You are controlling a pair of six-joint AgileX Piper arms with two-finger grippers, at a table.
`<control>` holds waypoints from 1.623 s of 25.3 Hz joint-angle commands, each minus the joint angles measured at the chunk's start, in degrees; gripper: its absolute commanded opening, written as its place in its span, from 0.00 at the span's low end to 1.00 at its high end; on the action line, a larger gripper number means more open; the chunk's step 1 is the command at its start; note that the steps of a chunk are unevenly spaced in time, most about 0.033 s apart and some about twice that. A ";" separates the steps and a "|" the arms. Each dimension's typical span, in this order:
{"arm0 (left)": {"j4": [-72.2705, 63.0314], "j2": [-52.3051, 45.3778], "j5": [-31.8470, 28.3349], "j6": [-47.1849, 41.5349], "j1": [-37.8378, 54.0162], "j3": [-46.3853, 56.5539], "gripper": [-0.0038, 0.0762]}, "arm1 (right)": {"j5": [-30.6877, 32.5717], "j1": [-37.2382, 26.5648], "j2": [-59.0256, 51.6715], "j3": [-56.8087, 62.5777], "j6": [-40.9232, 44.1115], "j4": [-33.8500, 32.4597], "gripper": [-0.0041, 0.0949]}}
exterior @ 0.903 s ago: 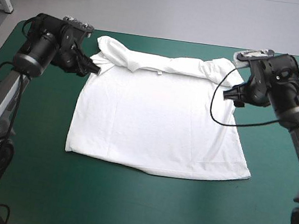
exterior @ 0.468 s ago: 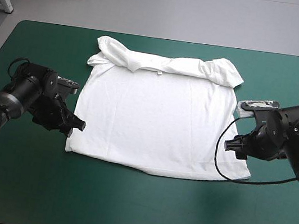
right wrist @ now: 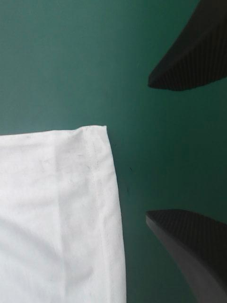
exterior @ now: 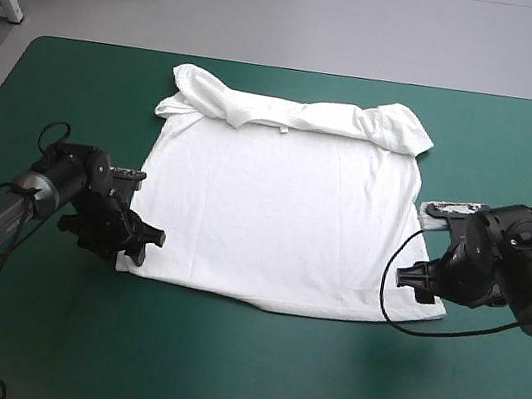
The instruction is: Fold the cloth
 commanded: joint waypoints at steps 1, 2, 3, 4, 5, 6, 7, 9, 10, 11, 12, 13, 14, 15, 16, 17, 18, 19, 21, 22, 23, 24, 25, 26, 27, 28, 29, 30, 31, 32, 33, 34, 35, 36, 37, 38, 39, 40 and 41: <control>-2.95 -2.02 -4.81 -1.94 -0.27 2.46 0.58 | -2.36 -0.27 -1.66 -0.26 2.26 -1.26 0.70; -3.68 -2.02 -5.77 -2.04 -0.27 3.23 0.56 | -3.29 -0.27 -1.52 0.04 2.54 -1.26 0.70; -4.72 -2.02 -6.60 -2.02 -0.38 3.86 0.54 | -4.08 -0.27 -1.16 0.37 3.27 -1.47 0.70; -5.47 -2.02 -6.85 -2.02 -0.63 4.21 0.50 | -4.39 -0.27 -0.59 0.54 3.50 -1.47 0.70; -5.78 -2.02 -6.98 -2.02 -0.94 4.34 0.46 | -4.76 -0.27 -0.08 0.79 3.60 -1.47 0.70; -5.86 -2.02 -6.98 -2.02 -1.54 4.39 0.40 | -5.11 -0.27 0.64 0.92 3.54 -1.77 0.70; -5.54 -2.02 -6.98 -2.02 -2.16 4.39 0.33 | -5.49 -0.27 1.53 1.05 3.54 -1.75 0.70; -5.30 -2.02 -6.84 -1.38 -4.23 4.49 0.11 | -7.30 -0.27 4.36 1.48 3.17 -1.87 0.70; -5.30 -2.02 -6.84 -1.07 -4.95 4.49 0.03 | -7.86 -0.27 5.55 1.48 2.89 -1.99 0.70; -5.14 -2.02 -6.84 -1.07 -5.53 4.49 0.04 | -8.20 -0.27 6.73 1.48 2.76 -1.99 0.70; -5.06 -2.02 -6.84 -1.07 -6.02 4.49 0.04 | -8.56 -0.27 7.92 1.48 2.76 -2.30 0.70; -4.79 -2.02 -6.84 -1.07 -6.19 4.49 0.04 | -9.29 -0.27 10.14 1.48 2.76 -3.23 0.70; -4.51 -2.13 -6.84 -1.38 -6.19 4.49 0.04 | -9.79 -0.27 11.37 1.48 2.76 -4.05 0.70; -3.11 -2.22 -5.99 -1.38 -6.19 4.49 0.04 | -9.94 -1.10 13.47 1.48 2.76 -4.24 0.70; -3.01 -2.36 -5.48 -1.38 -6.19 4.49 0.04 | -10.10 -1.92 14.54 1.48 2.41 -3.82 0.70; -3.01 -2.62 -5.09 -1.38 -6.19 4.49 0.04 | -10.90 -4.10 16.34 1.48 0.52 -2.13 0.70; -3.13 -3.13 -5.21 -1.38 -6.19 4.49 0.04 | -11.51 -5.74 17.27 1.48 -2.10 0.87 0.70; -3.13 -3.40 -5.35 -1.38 -6.19 4.49 0.04 | -11.98 -6.72 17.91 1.48 -4.00 3.37 0.70; -3.13 -3.82 -5.80 -1.38 -6.19 4.36 0.04 | -11.98 -7.34 18.38 1.58 -7.94 8.18 0.65; -3.24 -4.07 -5.89 -1.38 -6.19 4.36 0.04 | -12.43 -7.34 18.26 2.36 -9.56 11.25 0.56; -3.21 -4.34 -5.89 -1.38 -6.19 4.36 0.04 | -13.25 -7.34 18.26 3.24 -10.80 13.44 0.47; -3.21 -4.61 -6.64 -1.38 -6.19 4.25 0.04 | -15.14 -7.34 18.26 4.83 -11.67 14.89 0.32; -3.26 -4.71 -6.77 -1.38 -6.19 4.14 0.04 | -16.32 -7.34 18.26 5.86 -11.91 15.22 0.22; -3.26 -4.97 -6.88 -1.38 -6.19 4.13 0.04 | -17.37 -7.34 18.26 6.78 -12.25 15.22 0.12; -3.10 -5.07 -7.22 -1.38 -6.19 4.02 0.04 | -17.99 -7.34 18.26 7.18 -12.49 14.99 0.02; -2.85 -5.23 -7.32 -1.38 -6.07 3.59 0.04 | -18.10 -7.34 18.13 7.43 -12.61 14.52 0.03; -2.60 -5.74 -7.32 -1.38 -5.86 3.06 0.04 | -17.98 -7.34 17.60 7.29 -12.61 14.01 0.03; -2.42 -6.11 -7.21 -1.38 -5.86 2.32 0.04 | -17.73 -7.34 16.99 6.88 -12.61 13.41 0.02; -2.03 -6.63 -6.99 -1.38 -5.86 1.30 0.04 | -17.61 -7.34 15.84 6.30 -12.50 12.77 0.02; -1.57 -7.18 -6.51 -1.38 -5.86 -0.01 0.04 | -17.47 -7.34 14.33 5.51 -12.50 12.64 0.02; -1.15 -7.56 -5.65 -1.38 -5.86 -1.31 0.04 | -17.25 -7.34 13.02 4.63 -12.50 12.64 0.02; -0.79 -7.99 -4.77 -1.38 -5.86 -2.79 0.04 | -16.93 -7.34 11.29 3.19 -12.22 12.54 0.02; -0.42 -8.40 -3.03 -1.38 -5.86 -5.35 0.04 | -16.25 -7.34 9.47 1.48 -11.99 12.54 0.02; -0.41 -8.69 -1.62 -1.38 -5.86 -7.26 0.04 | -15.39 -7.34 7.63 -0.16 -11.84 12.54 0.02; -0.41 -8.96 -0.13 -1.38 -5.86 -9.84 0.04 | -14.37 -7.34 5.88 -2.55 -11.58 12.38 0.02; -0.33 -9.20 1.91 -1.38 -5.86 -12.74 0.04 | -13.22 -7.34 4.28 -5.27 -11.11 12.24 0.02; -0.33 -9.21 3.37 -1.07 -5.86 -15.88 0.04 | -12.25 -7.34 3.09 -7.64 -11.11 12.24 0.02; -0.17 -9.33 5.11 -0.94 -5.86 -19.20 0.04 | -10.94 -7.34 1.77 -10.86 -10.79 12.24 0.02; -0.05 -9.46 6.84 -0.67 -5.86 -22.82 0.04 | -9.57 -7.34 0.62 -14.23 -10.44 12.24 0.02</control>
